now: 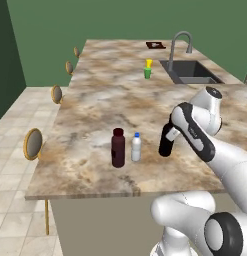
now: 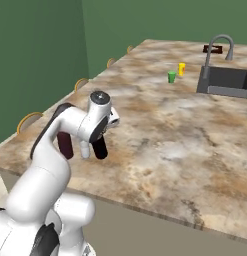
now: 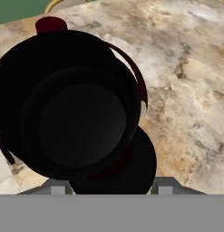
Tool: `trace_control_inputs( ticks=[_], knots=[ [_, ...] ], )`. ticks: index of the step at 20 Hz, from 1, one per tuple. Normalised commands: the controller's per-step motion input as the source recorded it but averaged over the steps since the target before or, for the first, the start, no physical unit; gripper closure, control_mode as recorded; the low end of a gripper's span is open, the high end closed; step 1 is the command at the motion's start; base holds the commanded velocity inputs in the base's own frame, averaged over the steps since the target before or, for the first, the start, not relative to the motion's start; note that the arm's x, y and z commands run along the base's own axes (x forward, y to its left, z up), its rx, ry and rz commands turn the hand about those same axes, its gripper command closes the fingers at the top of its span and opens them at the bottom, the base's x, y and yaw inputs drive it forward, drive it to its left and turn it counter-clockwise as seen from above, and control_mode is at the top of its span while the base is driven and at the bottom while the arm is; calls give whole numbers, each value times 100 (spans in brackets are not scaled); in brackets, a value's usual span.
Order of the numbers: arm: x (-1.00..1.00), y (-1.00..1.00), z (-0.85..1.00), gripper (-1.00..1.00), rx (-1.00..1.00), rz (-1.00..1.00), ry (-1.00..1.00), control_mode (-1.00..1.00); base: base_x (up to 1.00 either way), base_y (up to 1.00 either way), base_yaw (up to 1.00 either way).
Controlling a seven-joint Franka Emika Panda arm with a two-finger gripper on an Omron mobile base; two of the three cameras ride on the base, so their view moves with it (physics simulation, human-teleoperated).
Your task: Place the drinks on the dining counter in a tight cluster.
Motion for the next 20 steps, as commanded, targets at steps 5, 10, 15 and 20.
trace_control_inputs(
  ticks=[5, 10, 15, 20],
  knots=[
    [29, 3, -11, 100, -1, 4, 1, -100, 0, 0, 0],
    [39, 0, -2, 100, 0, 14, 11, -100, 0, 0, 0],
    [20, 0, -1, 100, 0, 9, 5, -100, 0, 0, 0],
    [25, 0, -21, 100, 0, 7, 0, -100, 0, 0, 0]
  ],
)
